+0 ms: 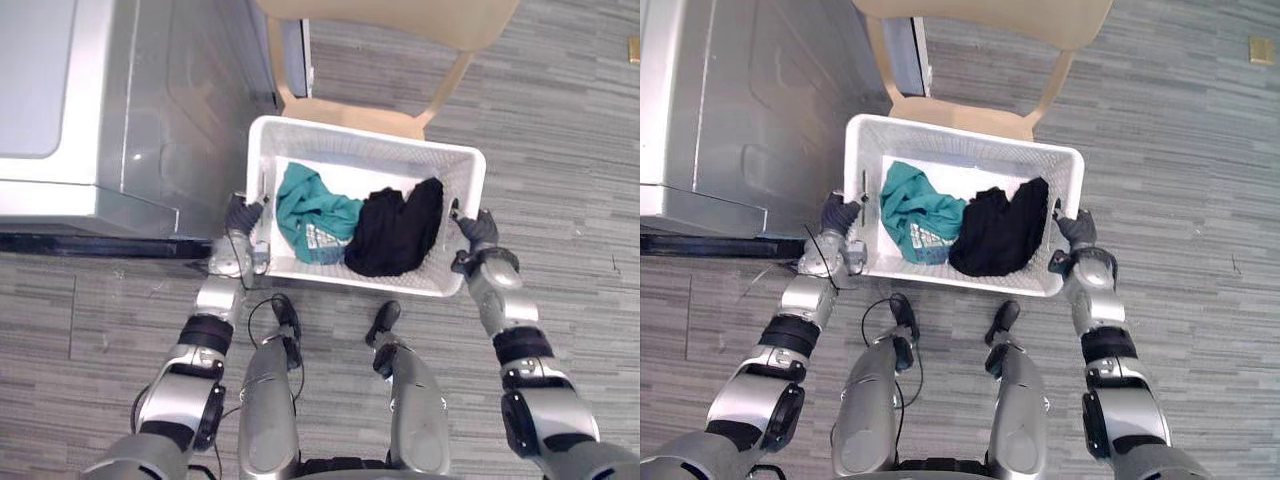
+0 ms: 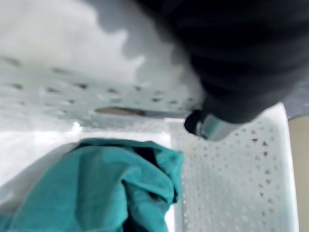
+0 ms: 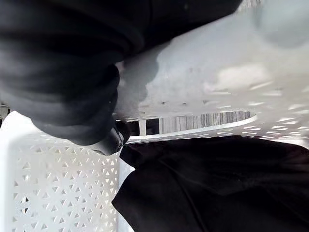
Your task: Pick up the laundry basket with both hands and put the clothes into the washing machine.
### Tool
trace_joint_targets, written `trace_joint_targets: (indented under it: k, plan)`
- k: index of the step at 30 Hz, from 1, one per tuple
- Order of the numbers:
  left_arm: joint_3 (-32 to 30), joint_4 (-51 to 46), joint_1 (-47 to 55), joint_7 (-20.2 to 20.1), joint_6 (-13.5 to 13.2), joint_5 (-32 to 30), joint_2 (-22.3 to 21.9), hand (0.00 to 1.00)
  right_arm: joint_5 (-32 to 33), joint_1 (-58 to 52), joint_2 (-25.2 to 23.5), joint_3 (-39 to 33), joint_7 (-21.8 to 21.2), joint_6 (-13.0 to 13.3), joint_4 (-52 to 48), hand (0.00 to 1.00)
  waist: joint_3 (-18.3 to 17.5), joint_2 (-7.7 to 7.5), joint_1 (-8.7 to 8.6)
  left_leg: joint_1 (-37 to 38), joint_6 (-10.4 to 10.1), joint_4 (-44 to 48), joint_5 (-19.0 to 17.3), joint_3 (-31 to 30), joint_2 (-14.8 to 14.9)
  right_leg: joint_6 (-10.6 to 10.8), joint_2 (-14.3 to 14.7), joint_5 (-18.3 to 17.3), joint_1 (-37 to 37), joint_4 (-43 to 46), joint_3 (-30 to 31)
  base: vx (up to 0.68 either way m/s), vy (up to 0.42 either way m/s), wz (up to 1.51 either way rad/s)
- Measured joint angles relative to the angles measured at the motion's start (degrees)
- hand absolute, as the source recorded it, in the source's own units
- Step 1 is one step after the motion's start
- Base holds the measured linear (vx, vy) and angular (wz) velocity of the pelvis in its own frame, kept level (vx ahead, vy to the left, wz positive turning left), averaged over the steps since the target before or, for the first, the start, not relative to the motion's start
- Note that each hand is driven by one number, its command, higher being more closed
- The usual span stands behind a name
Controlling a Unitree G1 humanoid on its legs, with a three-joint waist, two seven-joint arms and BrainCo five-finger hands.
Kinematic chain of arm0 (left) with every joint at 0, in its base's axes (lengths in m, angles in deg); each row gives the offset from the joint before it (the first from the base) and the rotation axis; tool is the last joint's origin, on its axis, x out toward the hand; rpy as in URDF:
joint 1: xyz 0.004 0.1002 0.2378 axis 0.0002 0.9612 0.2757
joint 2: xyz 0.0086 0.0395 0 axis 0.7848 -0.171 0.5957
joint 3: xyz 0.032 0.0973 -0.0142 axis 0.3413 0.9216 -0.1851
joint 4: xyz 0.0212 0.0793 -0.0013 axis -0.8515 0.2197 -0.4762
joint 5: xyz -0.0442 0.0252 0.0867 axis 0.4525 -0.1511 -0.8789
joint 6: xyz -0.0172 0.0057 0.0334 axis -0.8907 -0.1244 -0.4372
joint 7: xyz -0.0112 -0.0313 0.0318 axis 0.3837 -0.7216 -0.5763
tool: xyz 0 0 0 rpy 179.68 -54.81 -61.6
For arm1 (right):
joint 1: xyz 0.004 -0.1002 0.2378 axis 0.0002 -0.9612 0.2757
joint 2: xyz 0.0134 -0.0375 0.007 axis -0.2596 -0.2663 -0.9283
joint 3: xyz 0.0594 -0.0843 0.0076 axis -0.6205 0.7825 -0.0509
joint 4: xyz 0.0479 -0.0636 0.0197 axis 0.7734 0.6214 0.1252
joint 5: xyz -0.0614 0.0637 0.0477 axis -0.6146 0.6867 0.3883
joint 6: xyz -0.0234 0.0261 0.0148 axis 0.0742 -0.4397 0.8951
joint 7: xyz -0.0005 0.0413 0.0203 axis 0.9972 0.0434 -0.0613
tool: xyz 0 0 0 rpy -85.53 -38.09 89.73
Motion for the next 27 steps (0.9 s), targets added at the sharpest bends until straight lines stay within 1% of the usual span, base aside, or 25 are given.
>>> trace_joint_targets:
  k: [3,6,9,10,12,15,18,24,27]
  plan:
    - [-0.99,0.65,-0.57,0.22,0.98,-0.48,0.09,1.0,-0.76,2.19,0.08,1.18,0.18,0.12,1.8,1.0,0.09,0.07,0.07,-1.02,0.04,-0.82,0.9,-0.99,-0.32,-0.05,0.11,0.32,-0.05,-1.06,-1.16,0.07,-0.004,0.14]
    - [-1.08,0.74,-0.98,0.25,0.94,-0.7,-0.07,1.0,-1.64,3.69,0.64,1.77,0.28,0.46,3.46,1.0,0.13,0.15,0.14,-1.47,-0.09,-1.07,1.17,-1.76,-0.61,-0.02,0.1,0.34,-0.02,-1.44,-1.99,0.05,-0.004,0.06]
    - [-1.27,1.07,-2.1,0.29,0.93,-1.18,0.03,1.0,-1.9,4.55,0.94,1.84,0.28,1.78,4.22,1.0,0.26,0.37,0.19,-1.55,-0.38,-2.54,1.79,-1.78,-0.91,-0.11,0.29,0.93,-0.41,-2.42,-2.0,0.01,-0.001,-0.02]
    - [-1.27,1.33,-3.01,0.29,0.92,-1.25,0.34,0.0,-1.9,5.13,1.04,1.82,0.3,2.39,4.51,0.0,0.26,0.38,0.29,-1.97,-0.64,-2.86,1.96,-1.79,-0.86,-0.2,0.49,1.12,-0.92,-2.99,-1.96,-0.02,-0.017,-0.09]
    - [-2.13,2.4,-4.97,0.5,0.78,-1.17,0.48,0.0,-1.66,6.77,1.09,1.83,0.26,3.38,5.95,0.0,0.4,0.61,0.32,-2.57,-0.7,-2.87,2.0,-1.81,-0.68,-0.25,0.86,1.56,-1.51,-3.58,-1.8,-0.04,-0.018,-0.11]
    - [-3.52,4.44,-7.46,1.26,0.45,0.67,-0.02,0.0,-1.03,8.6,1.35,1.39,0.3,4.38,6.74,0.0,1.01,1.58,0.12,-2.83,-0.72,-2.89,2.01,-1.5,-0.65,-0.52,0.98,2.52,-1.8,-4.08,-1.58,-0.04,0.002,-0.07]
    - [-4.7,4.34,-8.61,1.87,-0.29,2.21,-0.31,0.0,-0.21,9.32,1.61,1.08,0.32,4.57,7.02,0.0,1.86,1.63,0.01,-2.88,-0.72,-2.8,2.01,-1.46,-0.48,-0.52,1.06,2.63,-1.87,-4.07,-1.56,-0.01,0.003,-0.01]
    - [-6.02,2.92,-8.77,4.18,-0.35,3.53,-0.68,0.0,0.59,8.73,2.25,0.22,-0.09,3.6,5.57,0.0,2.21,1.63,-0.16,-2.84,-0.71,-1.58,2.01,-0.89,0.32,-0.54,1.36,2.62,-1.9,-3.49,-1.04,0.03,-0.002,-0.05]
    - [-7.49,0.81,-8.63,4.31,-0.33,3.53,-0.51,0.0,0.55,7.92,3.73,0.24,-1.17,2.29,3.71,0.0,2.92,1.64,-0.14,-2.2,-0.69,-0.02,2.01,-0.97,0.82,-0.99,0.95,2.25,-2.0,-1.12,-0.93,0.06,-0.014,-0.09]
